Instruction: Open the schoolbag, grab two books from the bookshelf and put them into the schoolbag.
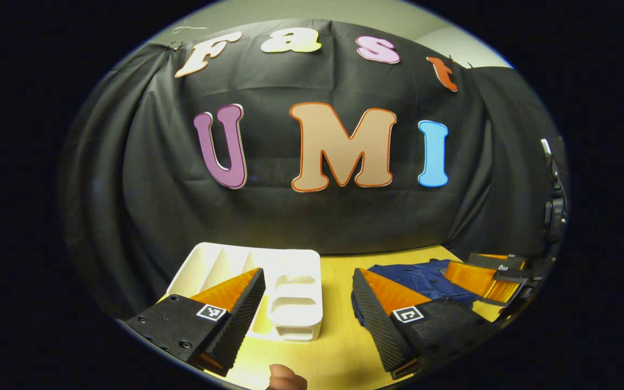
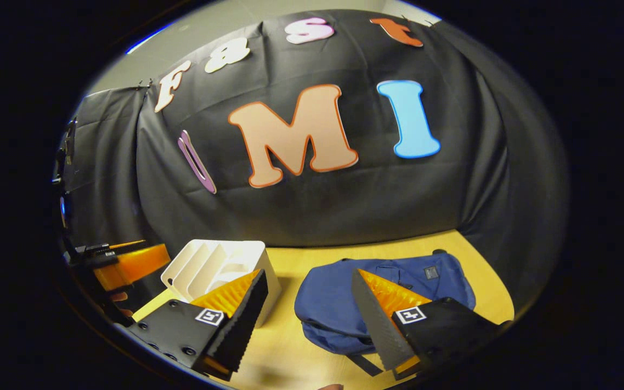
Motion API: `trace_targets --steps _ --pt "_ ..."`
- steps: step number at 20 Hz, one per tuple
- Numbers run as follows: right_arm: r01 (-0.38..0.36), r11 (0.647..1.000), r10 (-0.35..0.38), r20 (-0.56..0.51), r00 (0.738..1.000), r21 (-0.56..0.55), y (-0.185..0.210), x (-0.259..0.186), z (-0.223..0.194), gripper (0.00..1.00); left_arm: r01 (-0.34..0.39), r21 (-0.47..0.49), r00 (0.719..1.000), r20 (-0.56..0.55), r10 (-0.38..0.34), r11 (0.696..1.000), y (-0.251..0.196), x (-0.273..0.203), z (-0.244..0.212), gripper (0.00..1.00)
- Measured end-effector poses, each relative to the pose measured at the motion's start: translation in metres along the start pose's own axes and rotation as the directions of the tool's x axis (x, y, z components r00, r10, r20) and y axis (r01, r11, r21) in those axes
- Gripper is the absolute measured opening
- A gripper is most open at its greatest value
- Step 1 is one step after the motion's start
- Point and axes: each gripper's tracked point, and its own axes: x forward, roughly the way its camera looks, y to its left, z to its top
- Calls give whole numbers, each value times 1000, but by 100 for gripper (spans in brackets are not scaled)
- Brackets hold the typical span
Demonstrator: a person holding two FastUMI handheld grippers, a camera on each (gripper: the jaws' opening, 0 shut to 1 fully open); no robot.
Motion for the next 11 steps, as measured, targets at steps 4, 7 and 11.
trace_targets --steps 4,7,11 --pt "59 997 -53 116 992 -49 0 -36 31 99 -8 13 1000 27 8 1000 5 -34 4 94" --pt "70 997 -62 168 984 -44 3 -57 47 96 -13 5 998 56 13 1000 11 -50 14 95" --pt "84 995 -74 189 979 -46 7 -69 54 100 -15 9 998 68 14 1000 15 -59 20 95"
